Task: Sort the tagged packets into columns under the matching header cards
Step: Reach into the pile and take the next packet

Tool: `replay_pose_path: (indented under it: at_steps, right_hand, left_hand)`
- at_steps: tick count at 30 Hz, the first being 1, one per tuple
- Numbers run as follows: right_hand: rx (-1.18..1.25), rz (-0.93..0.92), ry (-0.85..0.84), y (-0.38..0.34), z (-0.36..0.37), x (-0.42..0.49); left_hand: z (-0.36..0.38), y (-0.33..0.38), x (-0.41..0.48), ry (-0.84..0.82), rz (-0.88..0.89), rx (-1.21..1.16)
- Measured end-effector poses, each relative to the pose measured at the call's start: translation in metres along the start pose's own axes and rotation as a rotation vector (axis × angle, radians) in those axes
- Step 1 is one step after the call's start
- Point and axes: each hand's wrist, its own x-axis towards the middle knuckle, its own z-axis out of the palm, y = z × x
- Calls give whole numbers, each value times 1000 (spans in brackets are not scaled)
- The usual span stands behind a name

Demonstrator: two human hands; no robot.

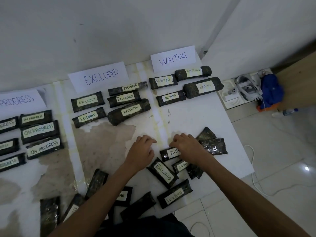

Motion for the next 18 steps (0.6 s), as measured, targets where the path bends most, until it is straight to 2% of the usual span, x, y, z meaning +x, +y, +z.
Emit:
replay_pose_path:
  at_steps: [8,18]
  right_hand:
    - [42,-33,126,-2,-3,-2]
    - [126,61,84,-11,6,5]
  left_hand:
    - [-8,2,-9,13,-3,1]
    - [-24,-15,-32,25,-41,15]
